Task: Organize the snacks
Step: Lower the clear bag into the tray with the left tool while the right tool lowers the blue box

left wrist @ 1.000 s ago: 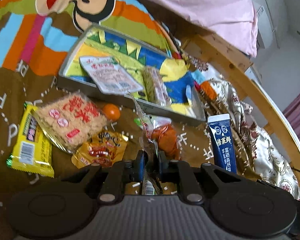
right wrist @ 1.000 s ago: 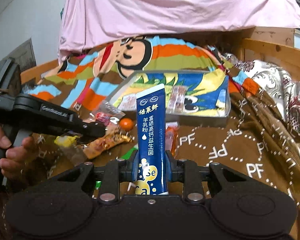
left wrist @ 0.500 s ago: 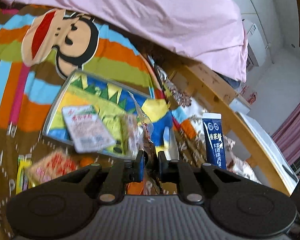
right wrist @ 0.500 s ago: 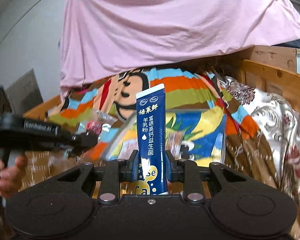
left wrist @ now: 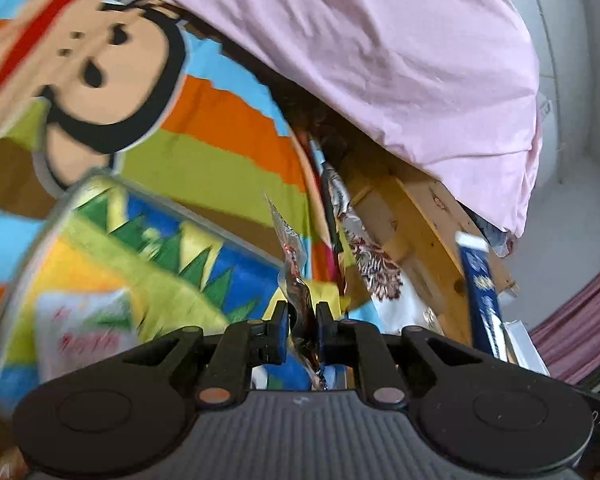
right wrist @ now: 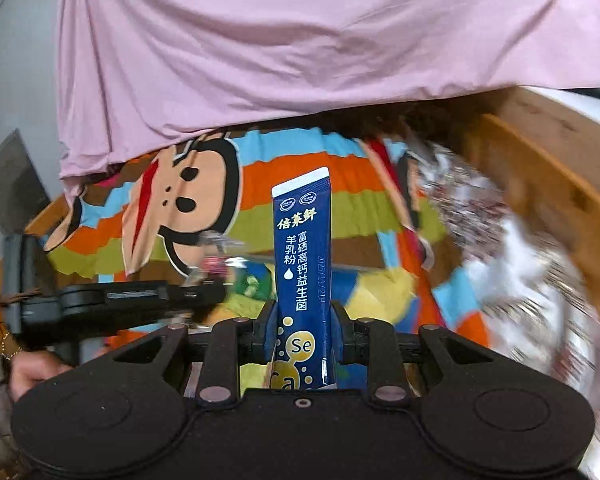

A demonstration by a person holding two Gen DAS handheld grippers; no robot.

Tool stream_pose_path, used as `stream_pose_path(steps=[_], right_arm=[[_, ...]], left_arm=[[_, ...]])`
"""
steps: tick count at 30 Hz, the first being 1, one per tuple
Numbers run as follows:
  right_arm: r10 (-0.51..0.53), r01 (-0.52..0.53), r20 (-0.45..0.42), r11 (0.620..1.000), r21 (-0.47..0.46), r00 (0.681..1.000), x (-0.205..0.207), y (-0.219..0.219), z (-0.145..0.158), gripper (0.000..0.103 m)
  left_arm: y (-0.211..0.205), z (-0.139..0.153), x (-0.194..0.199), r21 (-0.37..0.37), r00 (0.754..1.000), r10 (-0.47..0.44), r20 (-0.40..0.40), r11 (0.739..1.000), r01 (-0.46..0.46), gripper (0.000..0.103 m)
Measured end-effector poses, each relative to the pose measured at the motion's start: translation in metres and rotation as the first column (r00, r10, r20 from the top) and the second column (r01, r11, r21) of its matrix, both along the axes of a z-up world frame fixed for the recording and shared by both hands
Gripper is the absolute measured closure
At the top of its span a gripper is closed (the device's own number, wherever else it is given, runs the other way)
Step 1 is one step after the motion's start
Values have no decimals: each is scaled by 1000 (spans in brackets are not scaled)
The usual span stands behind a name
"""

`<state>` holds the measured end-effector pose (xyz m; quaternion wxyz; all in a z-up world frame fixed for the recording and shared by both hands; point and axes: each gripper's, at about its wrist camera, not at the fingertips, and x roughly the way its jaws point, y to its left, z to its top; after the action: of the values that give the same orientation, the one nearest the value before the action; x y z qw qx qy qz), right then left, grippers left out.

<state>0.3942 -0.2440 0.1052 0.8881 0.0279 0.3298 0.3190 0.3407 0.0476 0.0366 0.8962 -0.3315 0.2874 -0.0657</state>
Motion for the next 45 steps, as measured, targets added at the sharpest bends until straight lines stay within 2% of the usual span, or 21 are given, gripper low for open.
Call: stream_pose_path(steps=[3,8,10,16,19,23,27,30,31,32,33,34,36,38,42,45], right_arm=[[32,-32,27,999,12,999,22,12,-38,74],[11,-10,-92,1000,13,996,51,26,-95,74],[26,-28,-93,1000,-12,995,53,35,-108,74],[26,-31,-100,998,-58,995,52,50,-134,74],[-1,-7,-125,998,-63,992,57,52,-146,74],[-19,9,-144,997,-72,989,59,53,-155,73],[-27,12,-153,995,-97,988,62,58,-160,68],[-38,21,-167,995,-102,985,65,61,-160,65],[-40,22,-172,994,-108,984,66,63,-159,64],[-42,24,-174,994,-107,984,66,64,-157,59],[-46,28,-175,994,-103,983,66,63,-156,49],[-53,36,-174,994,-100,983,64,63,-153,46],[-49,36,-164,996,-83,985,57,60,-148,31],[-53,42,-136,996,-81,989,48,56,-142,23],[-10,1,-102,996,-84,995,34,55,-126,11],[29,-34,-73,997,-67,997,30,58,-111,1]], left_arm=[[4,-20,32,7,1000,-2,-4,1000,2,89],[13,-41,50,50,999,-14,-47,999,16,89],[16,-46,51,80,997,-29,-75,996,35,89],[15,-53,54,181,979,-143,-146,969,169,89],[8,-56,57,199,966,-190,-176,954,224,89],[3,-68,62,200,960,-195,-204,951,235,89],[2,-78,65,210,960,-178,-216,952,223,87],[0,-80,65,230,962,-166,-217,949,215,77],[1,-80,64,232,962,-158,-221,950,210,70],[1,-80,63,235,963,-147,-227,951,201,66],[2,-80,61,239,965,-136,-226,952,190,62],[4,-79,59,242,967,-120,-223,954,174,53],[5,-76,52,246,975,-68,-211,962,120,42],[6,-72,39,230,982,-44,-186,969,87,26],[8,-60,18,254,986,-61,-158,962,100,17],[12,-49,4,274,991,-29,-132,960,64,15]])
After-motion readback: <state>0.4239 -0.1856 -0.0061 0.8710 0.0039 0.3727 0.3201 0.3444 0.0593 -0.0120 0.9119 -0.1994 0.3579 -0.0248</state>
